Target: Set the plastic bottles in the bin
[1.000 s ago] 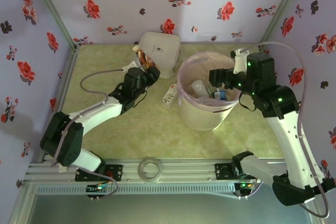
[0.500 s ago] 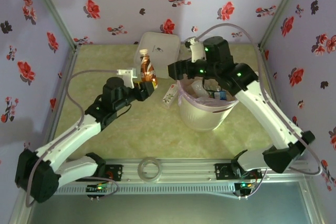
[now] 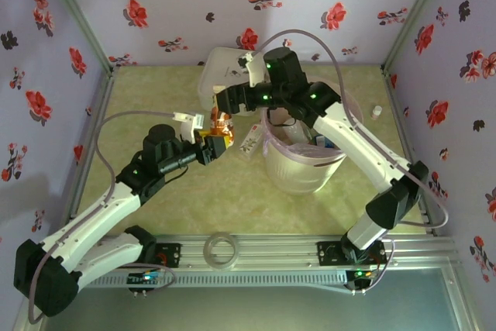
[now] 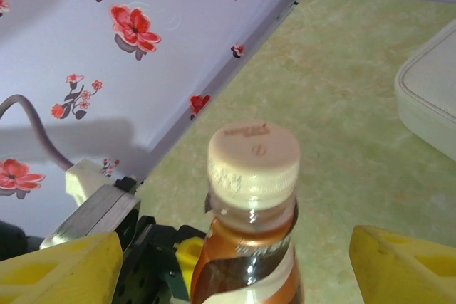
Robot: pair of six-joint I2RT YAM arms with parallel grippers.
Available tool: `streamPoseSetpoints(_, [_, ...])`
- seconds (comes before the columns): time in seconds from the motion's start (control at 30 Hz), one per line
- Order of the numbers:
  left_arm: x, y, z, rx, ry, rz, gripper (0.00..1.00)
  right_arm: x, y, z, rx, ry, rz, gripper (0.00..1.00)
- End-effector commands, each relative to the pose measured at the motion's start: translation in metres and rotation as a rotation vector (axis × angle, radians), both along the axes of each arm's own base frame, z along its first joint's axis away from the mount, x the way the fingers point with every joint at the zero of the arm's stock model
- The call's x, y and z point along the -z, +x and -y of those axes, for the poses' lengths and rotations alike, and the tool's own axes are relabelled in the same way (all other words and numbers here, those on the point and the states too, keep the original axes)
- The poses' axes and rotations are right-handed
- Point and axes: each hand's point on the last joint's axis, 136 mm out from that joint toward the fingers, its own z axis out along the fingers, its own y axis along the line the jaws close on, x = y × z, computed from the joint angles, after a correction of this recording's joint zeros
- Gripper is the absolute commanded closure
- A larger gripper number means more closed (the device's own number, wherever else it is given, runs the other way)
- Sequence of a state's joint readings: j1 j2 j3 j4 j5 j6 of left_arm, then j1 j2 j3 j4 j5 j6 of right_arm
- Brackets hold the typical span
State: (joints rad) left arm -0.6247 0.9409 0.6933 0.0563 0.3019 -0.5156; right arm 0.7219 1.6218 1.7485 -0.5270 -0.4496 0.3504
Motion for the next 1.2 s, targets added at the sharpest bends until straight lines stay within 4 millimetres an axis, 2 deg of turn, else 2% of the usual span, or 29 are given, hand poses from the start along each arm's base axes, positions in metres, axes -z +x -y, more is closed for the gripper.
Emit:
streamPoseSetpoints(0.0, [-0.01, -0.007, 0.007, 0.055, -0.021, 0.056, 0.96, -0.015, 0.007, -0.007, -0.003, 0.035, 0.024, 0.18])
streamPoseSetpoints(0.23, [-0.011, -0.008, 0.01, 0.065, -0.019, 0.065, 0.97, -0.002, 0.013, -0.018, -0.023, 0.027, -0.016, 0.32])
streamPoseSetpoints(0.6, [-0.009, -0.005, 0.011, 0.059, -0.021, 0.056, 0.96, 0.004, 0.008, -0.022, -0.055, 0.04, -0.049, 0.63])
streamPoseSetpoints(0.73, [-0.009, -0.004, 0.011, 0.056, -0.026, 0.058, 0.92, 0.0, 0.008, -0.021, -0.05, 0.045, -0.038, 0.66])
streamPoseSetpoints(0.77, [-0.01, -0.004, 0.011, 0.055, -0.027, 0.062, 0.86, -0.001, 0.009, -0.021, -0.049, 0.046, -0.033, 0.66])
streamPoseSetpoints(0.83, [-0.011, -0.003, 0.01, 0.046, -0.029, 0.07, 0.68, -0.005, 0.009, -0.02, -0.047, 0.049, -0.021, 0.67])
streamPoseSetpoints(0.93, [-0.01, -0.003, 0.007, 0.037, -0.025, 0.08, 0.27, -0.016, 0.011, -0.018, -0.038, 0.057, 0.009, 0.68])
streamPoseSetpoints(0.97, [-0.011, -0.004, 0.007, 0.038, -0.023, 0.082, 0.18, -0.02, 0.011, -0.016, -0.034, 0.058, 0.018, 0.69])
streamPoseSetpoints(1.03, [-0.01, -0.004, 0.006, 0.038, -0.018, 0.085, 0.07, -0.03, 0.013, -0.013, -0.022, 0.065, 0.046, 0.7])
streamPoseSetpoints(1.17, [-0.008, -0.004, 0.006, 0.038, -0.007, 0.086, 0.0, -0.053, 0.014, -0.003, 0.004, 0.074, 0.107, 0.7])
